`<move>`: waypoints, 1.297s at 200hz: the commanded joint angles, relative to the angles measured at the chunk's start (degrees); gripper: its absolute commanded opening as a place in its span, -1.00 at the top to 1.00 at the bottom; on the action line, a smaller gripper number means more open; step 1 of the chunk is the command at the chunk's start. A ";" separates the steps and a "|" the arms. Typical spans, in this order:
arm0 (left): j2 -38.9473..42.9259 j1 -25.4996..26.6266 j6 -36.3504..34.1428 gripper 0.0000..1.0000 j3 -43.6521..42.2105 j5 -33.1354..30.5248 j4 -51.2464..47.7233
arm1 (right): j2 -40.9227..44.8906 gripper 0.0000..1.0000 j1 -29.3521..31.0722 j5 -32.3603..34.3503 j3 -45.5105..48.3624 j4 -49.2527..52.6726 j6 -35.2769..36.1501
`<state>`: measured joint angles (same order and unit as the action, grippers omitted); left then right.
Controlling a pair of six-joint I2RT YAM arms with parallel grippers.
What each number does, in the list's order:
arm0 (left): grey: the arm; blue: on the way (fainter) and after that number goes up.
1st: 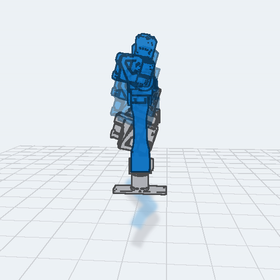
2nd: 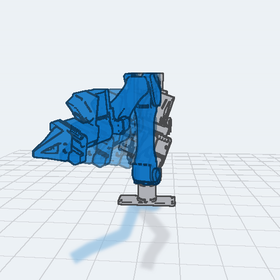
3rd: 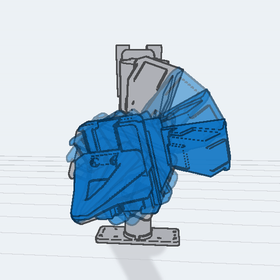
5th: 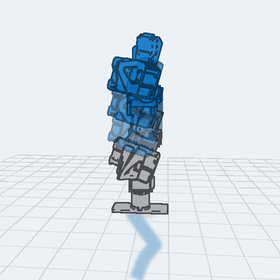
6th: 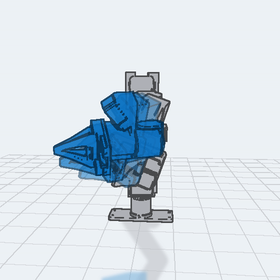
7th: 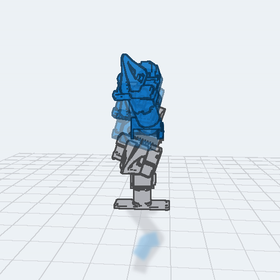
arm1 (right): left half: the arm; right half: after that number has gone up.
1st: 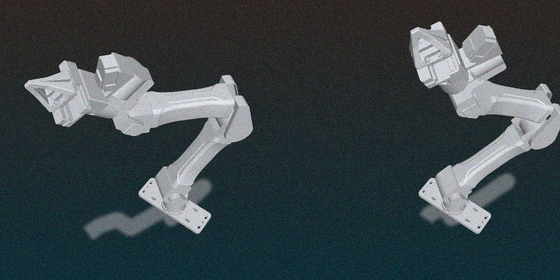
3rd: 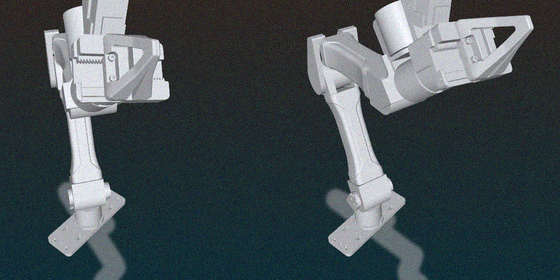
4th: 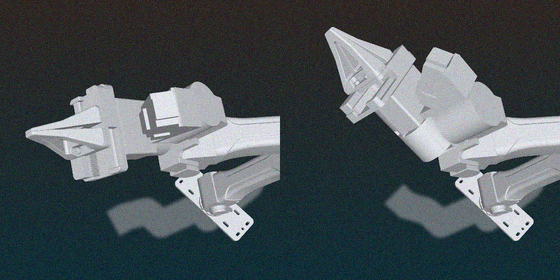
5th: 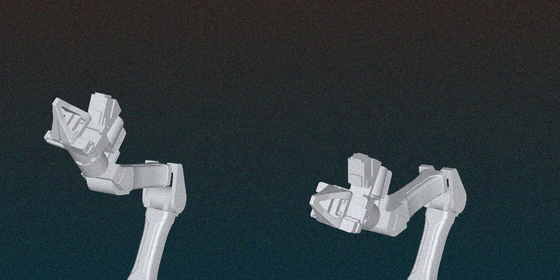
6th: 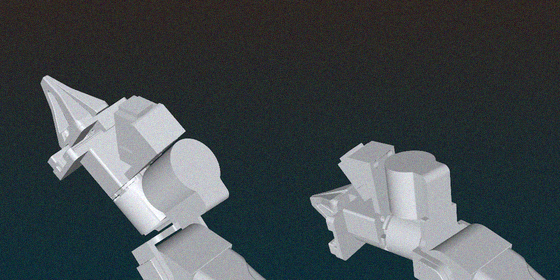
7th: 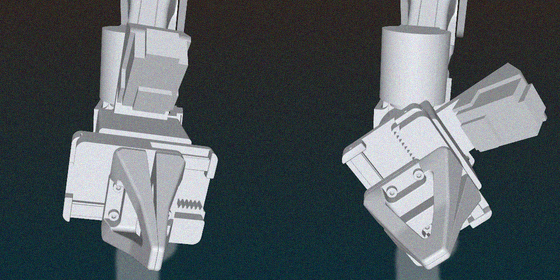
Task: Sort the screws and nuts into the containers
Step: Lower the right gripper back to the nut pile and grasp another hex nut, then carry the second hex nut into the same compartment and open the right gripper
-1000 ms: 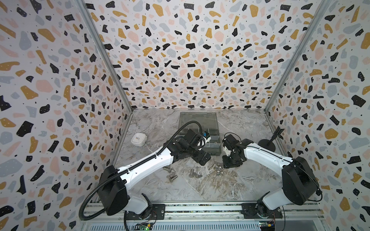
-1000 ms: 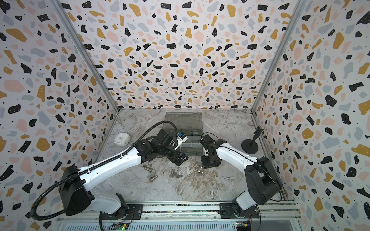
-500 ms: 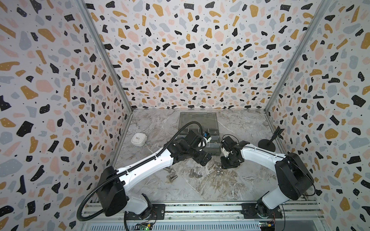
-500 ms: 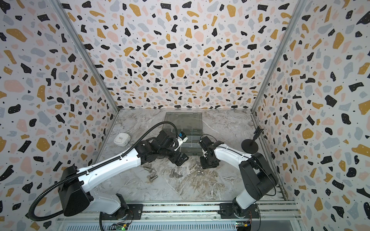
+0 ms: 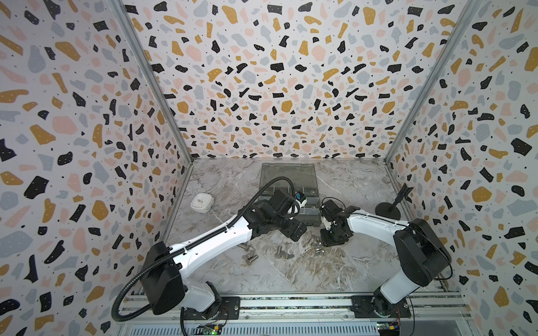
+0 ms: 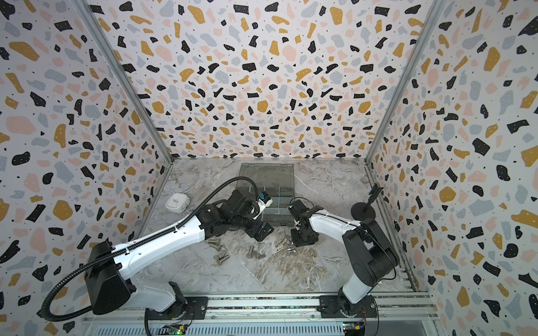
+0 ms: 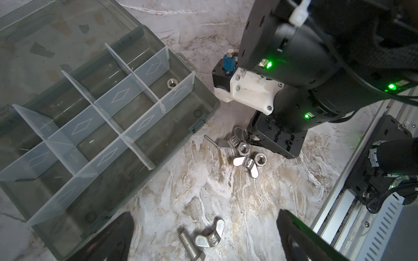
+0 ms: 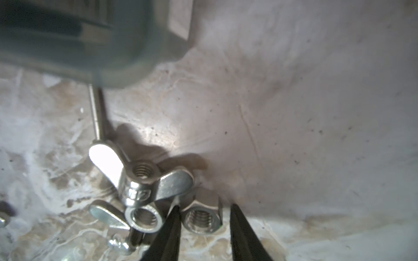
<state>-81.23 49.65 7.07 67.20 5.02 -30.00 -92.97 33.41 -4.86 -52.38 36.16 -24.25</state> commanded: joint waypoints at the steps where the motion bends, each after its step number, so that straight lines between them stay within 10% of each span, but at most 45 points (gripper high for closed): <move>1: 0.35 0.37 -0.48 -0.99 0.89 -0.36 -0.29 | -0.88 0.34 0.07 0.88 0.97 0.24 0.34; 134: -2.17 0.29 -1.47 -0.99 2.27 -0.88 1.29 | 4.21 0.58 -2.06 5.65 -16.06 14.33 3.41; 259: -5.16 0.11 -3.17 -1.00 7.02 -1.87 0.39 | -11.55 0.58 -5.28 4.61 -37.43 13.78 7.85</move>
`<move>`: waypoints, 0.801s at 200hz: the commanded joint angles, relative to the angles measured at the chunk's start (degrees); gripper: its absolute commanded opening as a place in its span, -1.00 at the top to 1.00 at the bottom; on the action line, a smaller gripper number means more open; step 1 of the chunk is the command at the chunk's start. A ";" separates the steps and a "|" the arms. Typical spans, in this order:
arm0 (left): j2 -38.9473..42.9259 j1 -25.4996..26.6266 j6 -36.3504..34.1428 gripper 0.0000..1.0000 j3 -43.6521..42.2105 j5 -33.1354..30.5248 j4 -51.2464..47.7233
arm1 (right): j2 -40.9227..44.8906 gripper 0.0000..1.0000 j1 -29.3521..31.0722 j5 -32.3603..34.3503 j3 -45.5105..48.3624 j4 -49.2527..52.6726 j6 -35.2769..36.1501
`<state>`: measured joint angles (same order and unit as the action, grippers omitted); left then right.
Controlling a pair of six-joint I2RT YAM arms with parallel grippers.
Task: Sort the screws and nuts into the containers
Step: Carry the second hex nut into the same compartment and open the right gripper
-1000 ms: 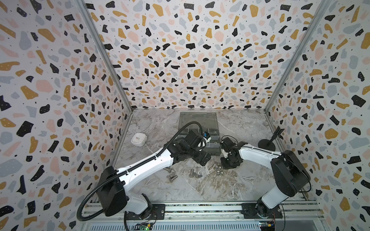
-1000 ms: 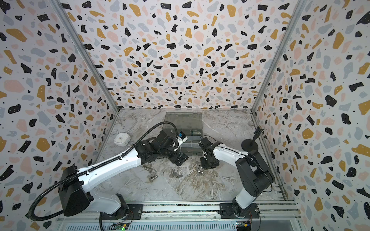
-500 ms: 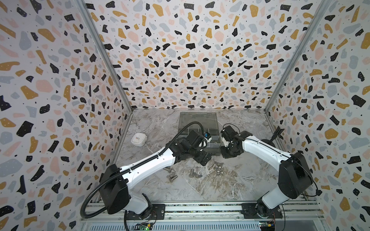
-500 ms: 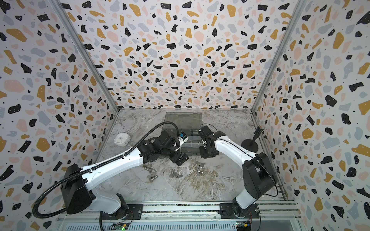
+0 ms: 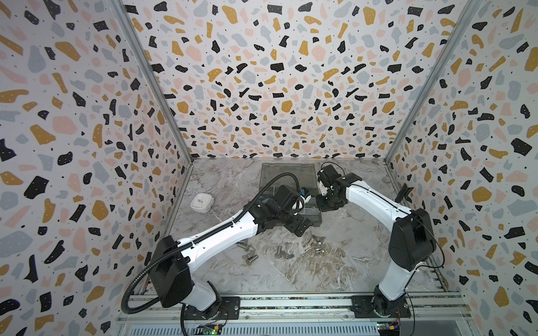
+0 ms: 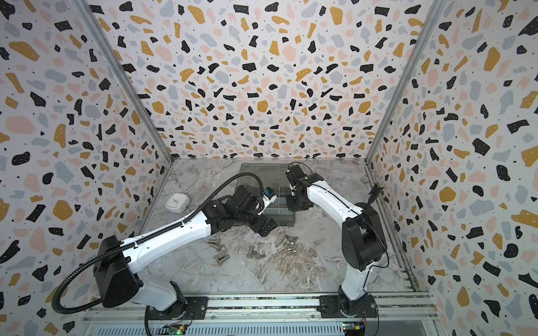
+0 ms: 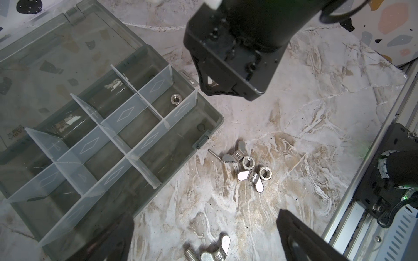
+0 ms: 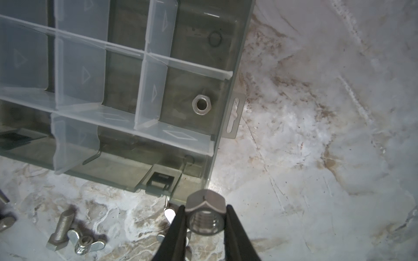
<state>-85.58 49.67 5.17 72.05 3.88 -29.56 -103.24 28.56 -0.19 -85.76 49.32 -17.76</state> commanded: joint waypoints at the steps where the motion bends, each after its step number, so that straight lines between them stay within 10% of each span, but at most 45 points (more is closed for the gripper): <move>1: -0.86 0.12 -1.33 -1.00 2.19 -0.72 -0.14 | -1.40 0.58 -0.43 -0.07 -4.15 0.57 1.43; 160: -3.45 -4.24 -4.03 -0.99 6.18 -0.07 -2.61 | -10.11 0.20 -1.27 -4.57 -11.93 -0.01 3.31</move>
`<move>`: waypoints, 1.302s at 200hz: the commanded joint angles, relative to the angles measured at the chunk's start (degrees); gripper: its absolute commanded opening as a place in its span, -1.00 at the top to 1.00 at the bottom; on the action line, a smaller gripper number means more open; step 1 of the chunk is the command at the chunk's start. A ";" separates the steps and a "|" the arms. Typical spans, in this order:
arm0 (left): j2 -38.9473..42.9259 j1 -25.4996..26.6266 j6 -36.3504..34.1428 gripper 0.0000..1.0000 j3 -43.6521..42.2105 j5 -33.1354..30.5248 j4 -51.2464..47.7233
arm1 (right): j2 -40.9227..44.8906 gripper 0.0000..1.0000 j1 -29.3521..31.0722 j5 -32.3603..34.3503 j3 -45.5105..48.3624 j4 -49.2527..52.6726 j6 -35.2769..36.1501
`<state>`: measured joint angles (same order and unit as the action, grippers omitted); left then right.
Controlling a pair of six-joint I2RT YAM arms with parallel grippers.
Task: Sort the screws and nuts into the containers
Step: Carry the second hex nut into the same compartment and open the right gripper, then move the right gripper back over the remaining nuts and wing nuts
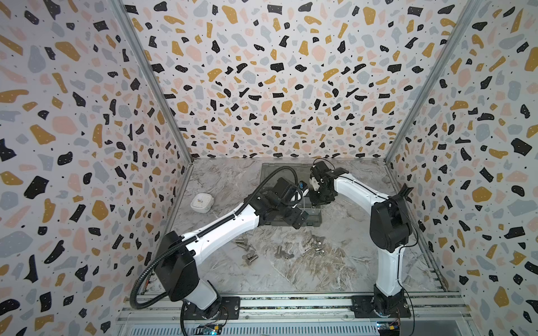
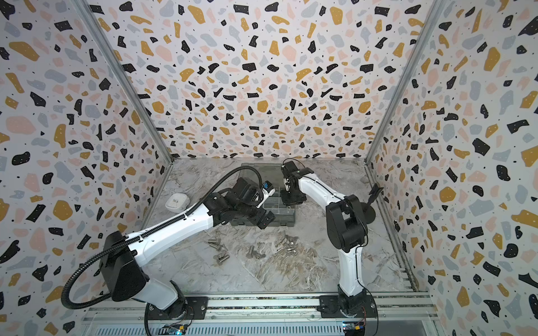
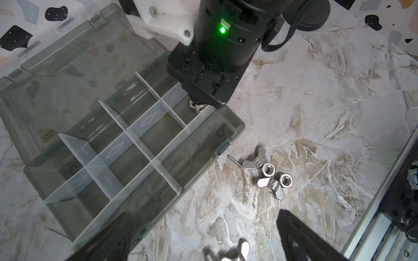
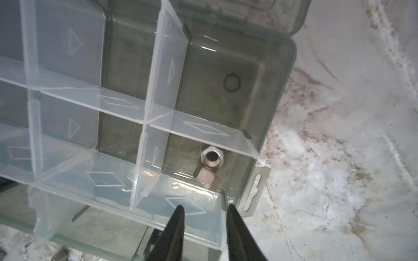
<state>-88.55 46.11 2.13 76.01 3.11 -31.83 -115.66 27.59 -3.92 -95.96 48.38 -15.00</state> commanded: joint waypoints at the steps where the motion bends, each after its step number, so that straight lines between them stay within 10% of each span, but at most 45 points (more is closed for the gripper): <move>1: -0.48 -0.67 -0.99 -0.99 2.22 0.73 -0.33 | 2.42 0.20 -0.28 -0.78 -1.66 0.88 0.58; 260: 14.02 5.33 10.36 -0.99 -18.31 1.74 7.53 | 33.14 0.21 13.61 -4.45 45.25 -4.49 -9.80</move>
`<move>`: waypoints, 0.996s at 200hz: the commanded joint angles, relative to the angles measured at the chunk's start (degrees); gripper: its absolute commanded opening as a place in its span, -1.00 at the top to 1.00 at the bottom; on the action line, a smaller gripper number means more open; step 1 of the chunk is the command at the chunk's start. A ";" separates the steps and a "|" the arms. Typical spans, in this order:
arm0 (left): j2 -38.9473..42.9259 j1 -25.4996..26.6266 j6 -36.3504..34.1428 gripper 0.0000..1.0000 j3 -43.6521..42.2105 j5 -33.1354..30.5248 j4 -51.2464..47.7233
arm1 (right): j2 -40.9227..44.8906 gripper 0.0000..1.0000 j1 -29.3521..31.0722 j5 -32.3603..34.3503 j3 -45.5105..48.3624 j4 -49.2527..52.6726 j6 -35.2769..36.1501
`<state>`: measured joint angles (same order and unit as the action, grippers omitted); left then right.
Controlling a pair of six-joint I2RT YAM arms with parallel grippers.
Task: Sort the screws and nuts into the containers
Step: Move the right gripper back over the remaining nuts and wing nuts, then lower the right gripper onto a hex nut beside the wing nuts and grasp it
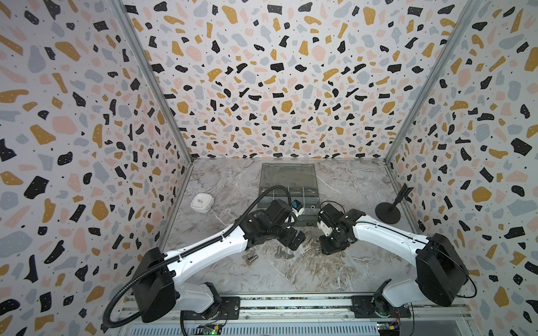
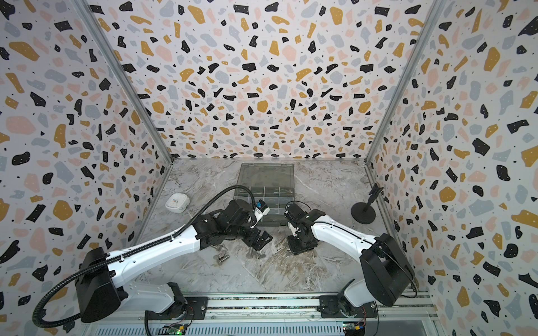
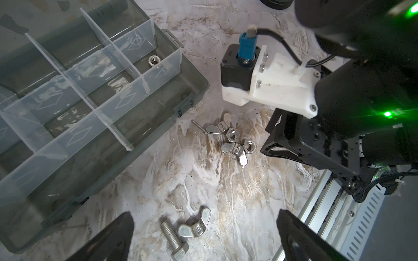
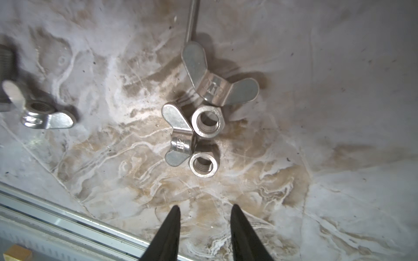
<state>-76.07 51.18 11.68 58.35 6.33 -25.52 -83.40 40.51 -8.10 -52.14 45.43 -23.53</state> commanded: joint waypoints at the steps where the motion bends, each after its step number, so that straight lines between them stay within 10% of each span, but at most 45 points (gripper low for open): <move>1: 1.63 0.25 0.76 -0.99 -0.63 -1.57 1.19 | 0.92 0.21 0.70 -0.26 1.47 -1.64 -1.31; 199: 0.18 0.25 -0.92 -0.99 1.20 -3.33 -0.15 | -7.98 0.17 1.15 0.37 1.43 -6.78 1.28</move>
<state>-75.37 51.18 11.53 58.28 3.81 -25.71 -89.80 41.34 -8.34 -49.25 38.76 -23.49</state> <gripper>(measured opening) 0.997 0.414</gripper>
